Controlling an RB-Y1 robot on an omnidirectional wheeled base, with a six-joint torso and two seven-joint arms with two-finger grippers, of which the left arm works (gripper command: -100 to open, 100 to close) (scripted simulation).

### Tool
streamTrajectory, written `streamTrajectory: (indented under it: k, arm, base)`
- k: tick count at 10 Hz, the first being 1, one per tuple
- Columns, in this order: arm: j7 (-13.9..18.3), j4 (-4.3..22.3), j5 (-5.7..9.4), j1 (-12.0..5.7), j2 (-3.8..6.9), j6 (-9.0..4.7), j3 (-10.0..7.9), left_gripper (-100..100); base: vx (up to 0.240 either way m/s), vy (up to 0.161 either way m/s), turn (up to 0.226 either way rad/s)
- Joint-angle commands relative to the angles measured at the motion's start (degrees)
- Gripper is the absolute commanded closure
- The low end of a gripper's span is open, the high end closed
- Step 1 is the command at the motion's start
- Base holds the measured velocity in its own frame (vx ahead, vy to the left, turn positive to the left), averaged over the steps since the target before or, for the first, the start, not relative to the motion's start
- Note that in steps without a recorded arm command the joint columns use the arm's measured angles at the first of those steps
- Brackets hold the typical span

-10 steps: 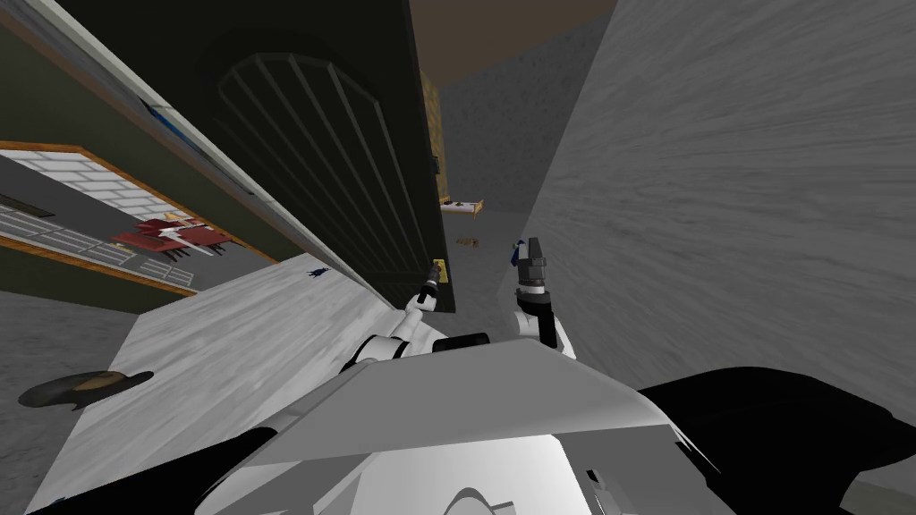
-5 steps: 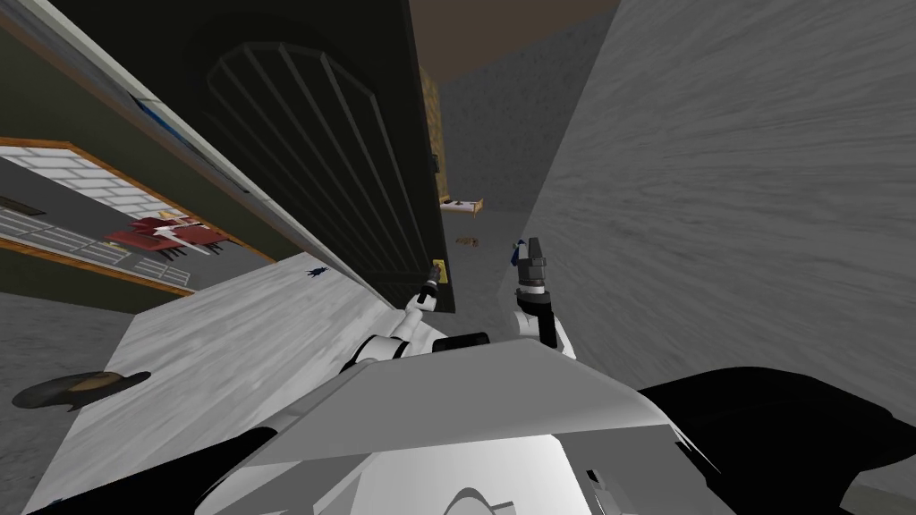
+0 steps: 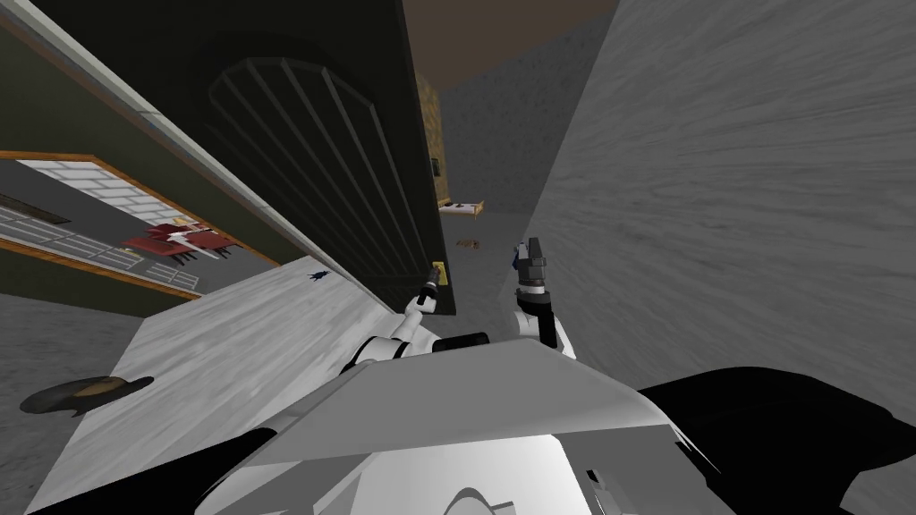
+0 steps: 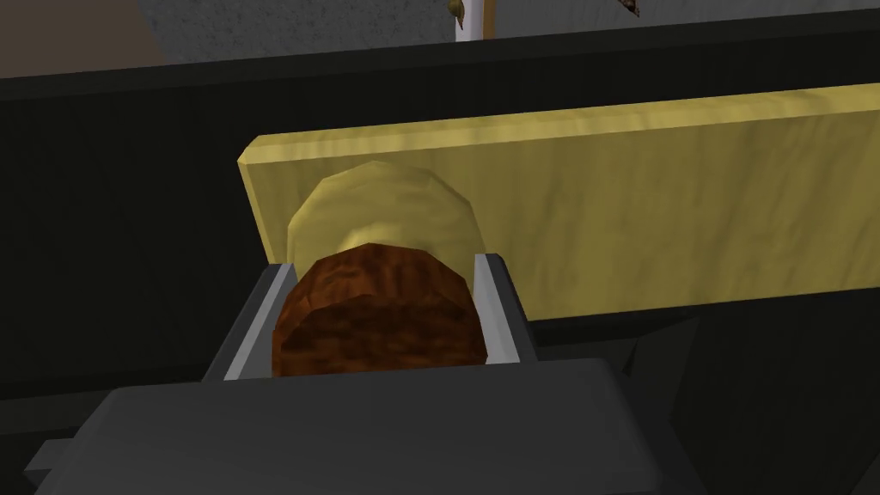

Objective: Push the door open

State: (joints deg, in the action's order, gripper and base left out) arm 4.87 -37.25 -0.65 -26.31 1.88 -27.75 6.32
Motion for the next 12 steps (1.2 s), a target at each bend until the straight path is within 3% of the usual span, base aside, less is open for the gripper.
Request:
streamTrajectory:
  k: [1,2,4,5,8,12]
  arm:
    - [-0.42,-0.98,0.43,-0.62,1.62,0.23,-1.43,100]
    - [-0.59,-0.97,0.47,-0.63,1.70,0.24,-1.63,100]
    - [-2.22,-0.88,0.97,-0.78,2.25,0.29,-3.69,100]
    - [-1.80,0.07,1.08,-1.54,2.05,0.32,-3.43,-100]
    - [-1.82,-0.02,1.27,-1.51,1.87,0.52,-3.61,-100]
    - [-1.85,-0.21,1.68,-1.45,0.70,0.94,-3.99,-100]
  base:
    - [0.190,-0.008,0.091]
    - [0.134,0.013,0.130]
    - [0.209,0.040,0.164]
    - [-0.002,-0.030,0.071]
    - [-0.182,-0.091,0.023]
    - [-0.202,-0.106,0.040]
